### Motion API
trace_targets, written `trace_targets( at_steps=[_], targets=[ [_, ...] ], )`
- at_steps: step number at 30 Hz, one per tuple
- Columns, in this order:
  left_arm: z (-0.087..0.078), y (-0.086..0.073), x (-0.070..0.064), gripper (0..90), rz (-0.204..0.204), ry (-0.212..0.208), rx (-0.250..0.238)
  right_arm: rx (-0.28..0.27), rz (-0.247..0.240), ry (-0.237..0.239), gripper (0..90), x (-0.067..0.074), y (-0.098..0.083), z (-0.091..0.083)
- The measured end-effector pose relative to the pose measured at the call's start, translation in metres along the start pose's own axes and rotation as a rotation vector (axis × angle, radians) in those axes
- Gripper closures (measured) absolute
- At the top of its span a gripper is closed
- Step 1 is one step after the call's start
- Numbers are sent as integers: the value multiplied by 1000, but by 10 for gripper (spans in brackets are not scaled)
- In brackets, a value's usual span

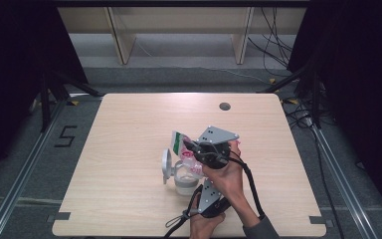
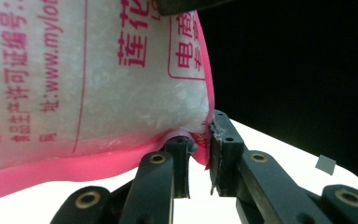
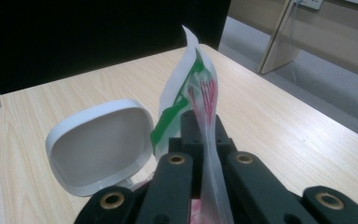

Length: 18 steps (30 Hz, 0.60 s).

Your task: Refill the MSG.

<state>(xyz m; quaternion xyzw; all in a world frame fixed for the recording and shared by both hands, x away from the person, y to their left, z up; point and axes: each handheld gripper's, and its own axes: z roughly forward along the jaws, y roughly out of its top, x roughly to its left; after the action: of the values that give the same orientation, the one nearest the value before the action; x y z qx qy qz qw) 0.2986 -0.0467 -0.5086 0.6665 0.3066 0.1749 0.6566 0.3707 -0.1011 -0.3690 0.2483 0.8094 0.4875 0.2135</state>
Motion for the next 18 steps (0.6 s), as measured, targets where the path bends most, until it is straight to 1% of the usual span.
trace_targets(
  at_steps=[2, 3, 4, 7, 8, 12, 13, 14, 16, 18],
  targets=[
    [0, 0, 0, 790, 1, 1, 2, 2, 5, 0, 900, 0, 0, 0],
    [0, 0, 1, 790, 2, 1, 5, 8, 16, 2, 900, 1, 0, 0],
    [0, 0, 0, 790, 1, 1, 5, 13, 16, 11, 900, 1, 0, 0],
    [0, 0, 0, 791, -1, 2, 3, 11, 17, 14, 900, 1, 0, 0],
    [0, 0, 1, 790, -1, 2, 5, 14, 28, 13, 900, 1, 0, 0],
    [0, 0, 0, 790, -2, 2, 3, 1, 10, -2, 900, 1, 0, 1],
    [0, 0, 1, 790, -3, 1, 5, 1, 15, -4, 900, 1, 0, 1],
    [-1, 0, 0, 791, -2, 11, 20, 5, 11, -1, 900, 0, -1, 1],
    [0, 0, 0, 790, -3, -3, 1, 3, 6, 0, 900, 0, 0, 0],
    [0, 0, 0, 790, 0, 0, 2, 0, 0, -1, 900, 0, 0, 0]
  ],
)
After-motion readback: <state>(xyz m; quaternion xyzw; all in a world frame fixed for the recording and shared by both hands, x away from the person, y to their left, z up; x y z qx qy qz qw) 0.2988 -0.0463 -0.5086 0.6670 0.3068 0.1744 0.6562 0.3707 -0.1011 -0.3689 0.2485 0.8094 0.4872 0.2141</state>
